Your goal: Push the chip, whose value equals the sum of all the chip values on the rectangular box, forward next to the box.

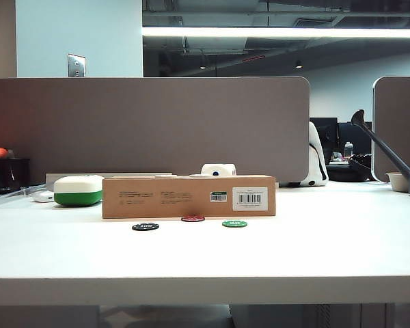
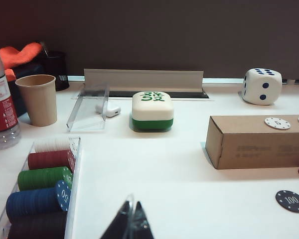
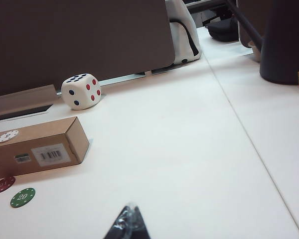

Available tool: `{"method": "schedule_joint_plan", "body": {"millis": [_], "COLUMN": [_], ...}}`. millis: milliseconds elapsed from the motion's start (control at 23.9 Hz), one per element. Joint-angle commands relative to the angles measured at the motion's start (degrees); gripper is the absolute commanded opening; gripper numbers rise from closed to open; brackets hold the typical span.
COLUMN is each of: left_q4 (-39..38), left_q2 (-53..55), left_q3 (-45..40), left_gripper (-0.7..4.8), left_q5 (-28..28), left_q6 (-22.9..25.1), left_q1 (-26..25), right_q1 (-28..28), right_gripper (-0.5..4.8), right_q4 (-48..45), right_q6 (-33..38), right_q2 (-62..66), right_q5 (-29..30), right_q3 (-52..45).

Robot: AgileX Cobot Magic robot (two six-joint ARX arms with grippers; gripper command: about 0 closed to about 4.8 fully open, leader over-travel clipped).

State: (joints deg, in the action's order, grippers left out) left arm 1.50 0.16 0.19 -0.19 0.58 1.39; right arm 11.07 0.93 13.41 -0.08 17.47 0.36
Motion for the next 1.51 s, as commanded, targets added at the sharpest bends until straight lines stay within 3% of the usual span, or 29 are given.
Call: {"method": "schedule_joint_plan", "body": {"millis": [42,293,838,1508], "left_q4": [0.74,0.72,0.72,0.72], "left_q2": [-0.02,-0.02,-0.02,-0.02], "left_q3": [0.24,0.24,0.24,0.24], "left_gripper": [-0.05,-0.05,-0.05,-0.05], "left_q5": [0.09,0.20,0.20,0.20], "left_q6": [0.26,0.26,0.26,0.26], "left_q1": [-0.02,-0.02,-0.02,-0.02], "right_q1": [-1.16,-9.57,-10.99,-10.97], "right_gripper": [-0.01,-0.01,-0.01,-0.01], "right_q4": [-1.20,-1.18,-6.49,-4.98], "right_q6": [-0.20,-0.63,-10.21,-10.69], "right_q2": [-0.02,-0.02,-0.04,-0.04], "right_q5": [-5.84,-16.33,-16.09,-16.33], "right_q3": [-0.28,-0.28,-0.28,-0.28]}}
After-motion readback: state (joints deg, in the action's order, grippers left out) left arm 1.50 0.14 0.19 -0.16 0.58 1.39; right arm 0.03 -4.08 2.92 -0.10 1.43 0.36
